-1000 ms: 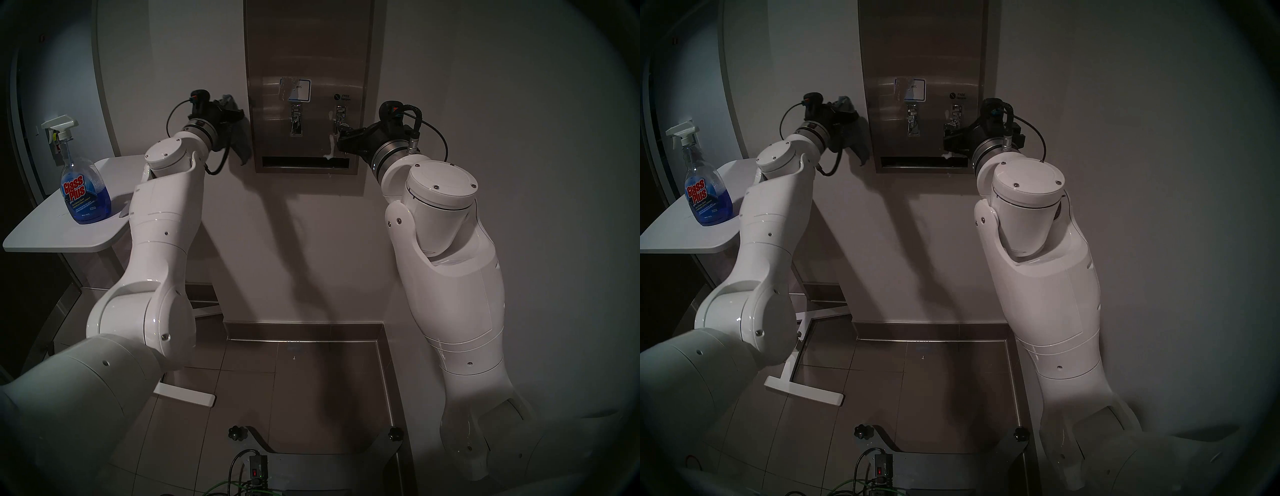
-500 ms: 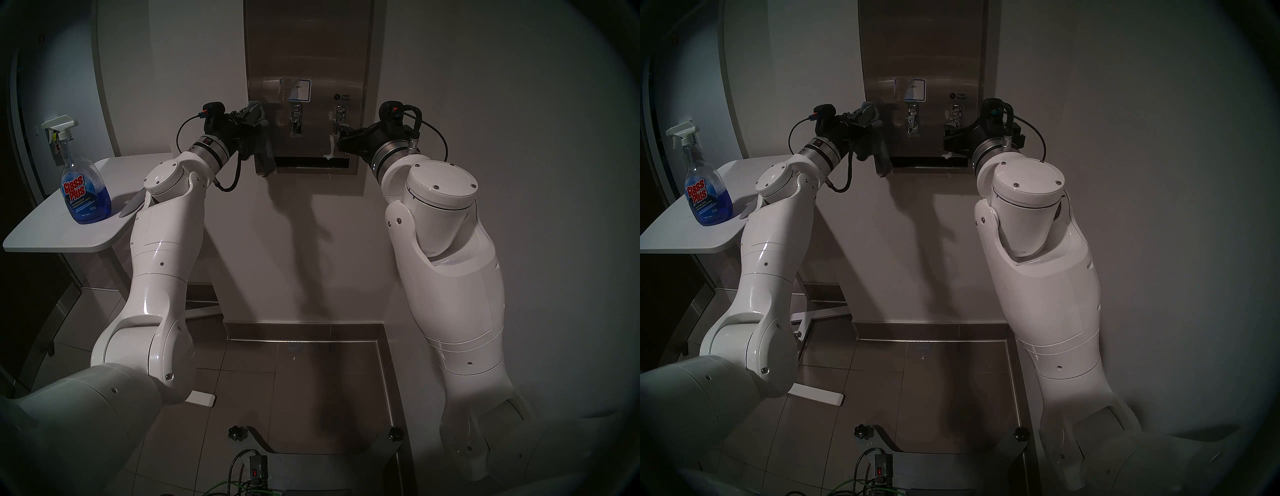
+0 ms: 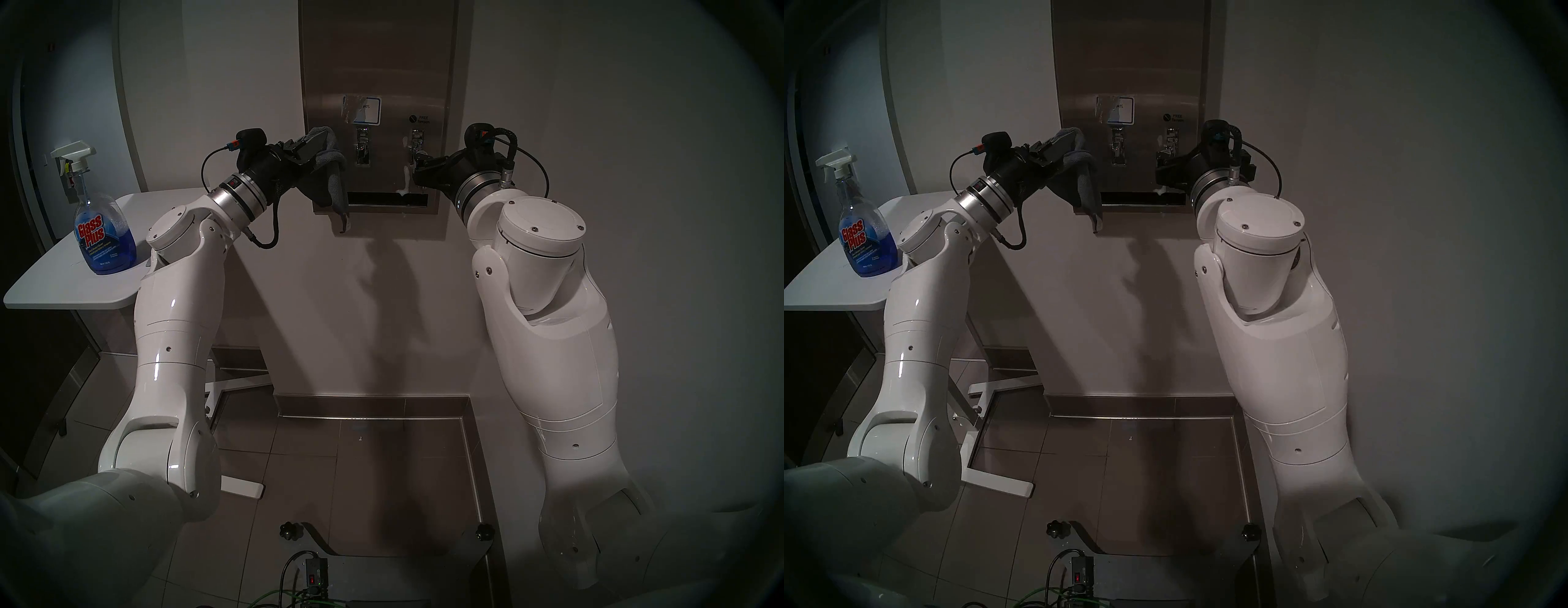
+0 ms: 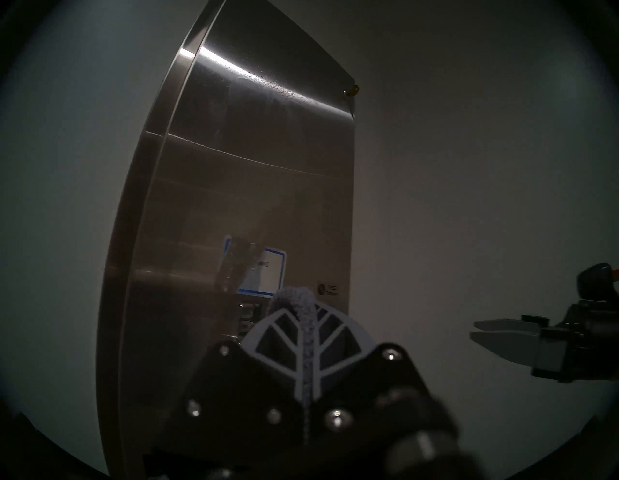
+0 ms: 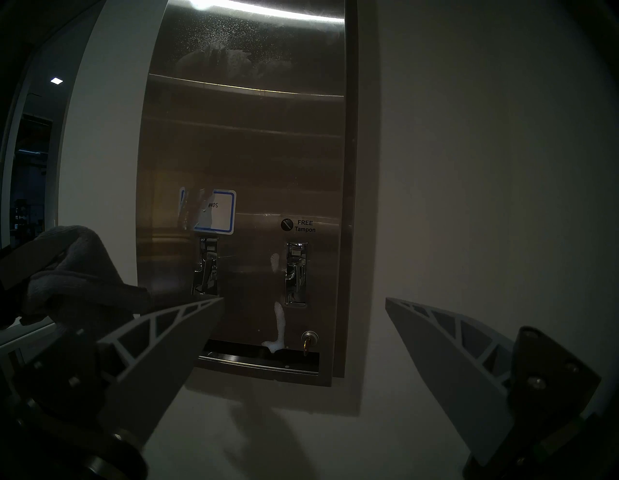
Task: Pick up the cloth and wipe the surface
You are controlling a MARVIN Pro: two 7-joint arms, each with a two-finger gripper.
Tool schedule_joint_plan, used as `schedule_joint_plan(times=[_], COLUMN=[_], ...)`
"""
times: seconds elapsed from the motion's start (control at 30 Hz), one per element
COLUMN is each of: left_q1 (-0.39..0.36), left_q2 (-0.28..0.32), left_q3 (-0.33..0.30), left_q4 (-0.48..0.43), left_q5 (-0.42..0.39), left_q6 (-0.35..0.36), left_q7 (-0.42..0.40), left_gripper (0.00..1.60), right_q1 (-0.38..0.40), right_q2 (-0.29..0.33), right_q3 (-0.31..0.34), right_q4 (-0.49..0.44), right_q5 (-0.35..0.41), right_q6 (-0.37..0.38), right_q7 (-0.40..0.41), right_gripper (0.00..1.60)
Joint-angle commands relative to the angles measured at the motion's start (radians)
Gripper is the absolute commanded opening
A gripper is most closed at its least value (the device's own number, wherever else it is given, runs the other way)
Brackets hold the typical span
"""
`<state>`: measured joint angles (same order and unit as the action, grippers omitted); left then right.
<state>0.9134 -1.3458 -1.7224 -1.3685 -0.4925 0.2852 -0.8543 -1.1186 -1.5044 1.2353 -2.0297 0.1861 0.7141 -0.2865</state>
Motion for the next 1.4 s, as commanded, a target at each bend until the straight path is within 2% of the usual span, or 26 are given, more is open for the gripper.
schedule_joint_plan(times=[0.0, 0.23, 0.37, 0.8, 1.37], left_q1=[-0.011, -0.008, -0.008, -0.007, 0.008], left_q2=[0.014, 0.011, 0.01, 0.005, -0.012], left_q3=[-0.022, -0.029, -0.032, -0.037, -0.056], left_q4=[-0.073, -0.083, -0.086, -0.089, -0.14], left_q5=[-0.032, -0.03, -0.028, -0.022, -0.045], left_q6=[0.044, 0.068, 0.074, 0.082, 0.148], left_q7=[-0.02, -0.02, -0.02, -0.022, -0.037], left_gripper=[0.0, 0.0, 0.0, 0.0, 0.0], right_q1=[0.028, 0.028, 0.037, 0.065, 0.076], right_q2=[0.002, 0.002, -0.022, -0.062, -0.072], right_q3=[-0.002, -0.001, 0.0, -0.06, -0.13], right_q4=[-0.03, -0.03, -0.019, 0.03, 0.078], right_q5=[-0.008, -0.008, 0.015, 0.025, 0.045], right_q6=[-0.004, -0.004, 0.011, -0.022, -0.055], right_q7=[0.002, 0.002, 0.013, 0.029, 0.098], right_gripper=[1.6, 1.6, 1.6, 1.6, 1.6])
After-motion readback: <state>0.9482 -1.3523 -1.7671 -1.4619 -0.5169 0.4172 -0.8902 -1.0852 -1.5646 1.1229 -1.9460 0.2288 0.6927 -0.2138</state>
